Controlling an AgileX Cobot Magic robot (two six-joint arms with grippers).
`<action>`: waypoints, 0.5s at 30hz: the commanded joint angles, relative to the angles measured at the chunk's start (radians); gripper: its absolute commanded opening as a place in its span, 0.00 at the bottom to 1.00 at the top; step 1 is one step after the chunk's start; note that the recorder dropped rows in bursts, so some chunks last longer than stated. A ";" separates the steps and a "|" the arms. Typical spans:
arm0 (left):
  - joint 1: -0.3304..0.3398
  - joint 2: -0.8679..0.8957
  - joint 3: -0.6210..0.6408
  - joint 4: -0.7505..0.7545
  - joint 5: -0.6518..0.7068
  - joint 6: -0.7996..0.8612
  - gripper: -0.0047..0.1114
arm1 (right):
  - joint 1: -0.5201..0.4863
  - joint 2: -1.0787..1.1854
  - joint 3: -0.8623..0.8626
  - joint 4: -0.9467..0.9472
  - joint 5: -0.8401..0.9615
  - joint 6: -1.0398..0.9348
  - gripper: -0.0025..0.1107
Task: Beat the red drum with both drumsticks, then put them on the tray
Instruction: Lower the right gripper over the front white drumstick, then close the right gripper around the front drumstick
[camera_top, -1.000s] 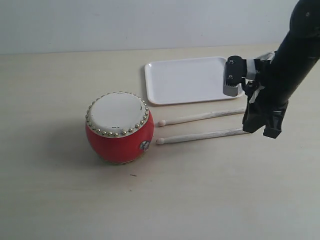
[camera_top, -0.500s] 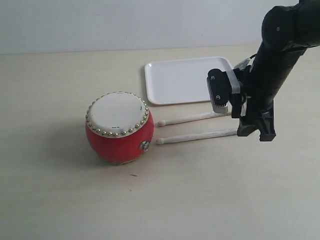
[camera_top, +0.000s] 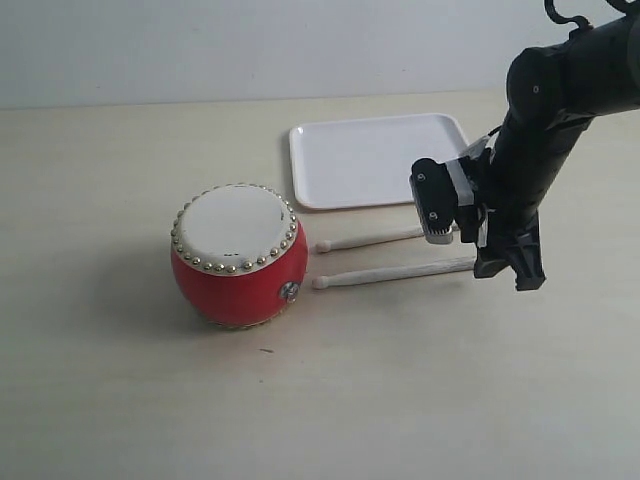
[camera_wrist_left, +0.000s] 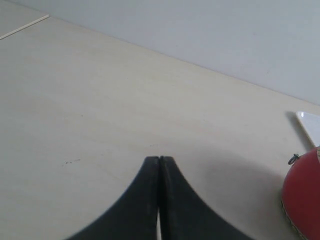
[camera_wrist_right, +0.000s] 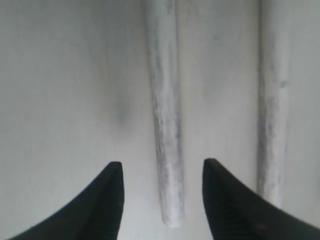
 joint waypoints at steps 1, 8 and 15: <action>0.001 -0.004 0.004 0.003 -0.008 -0.003 0.04 | 0.002 0.011 -0.009 0.006 -0.014 -0.004 0.44; 0.001 -0.004 0.004 0.003 -0.008 -0.003 0.04 | 0.002 0.053 -0.009 0.033 -0.023 -0.004 0.44; 0.001 -0.004 0.004 0.003 -0.008 -0.003 0.04 | 0.002 0.055 -0.009 0.033 -0.045 -0.004 0.44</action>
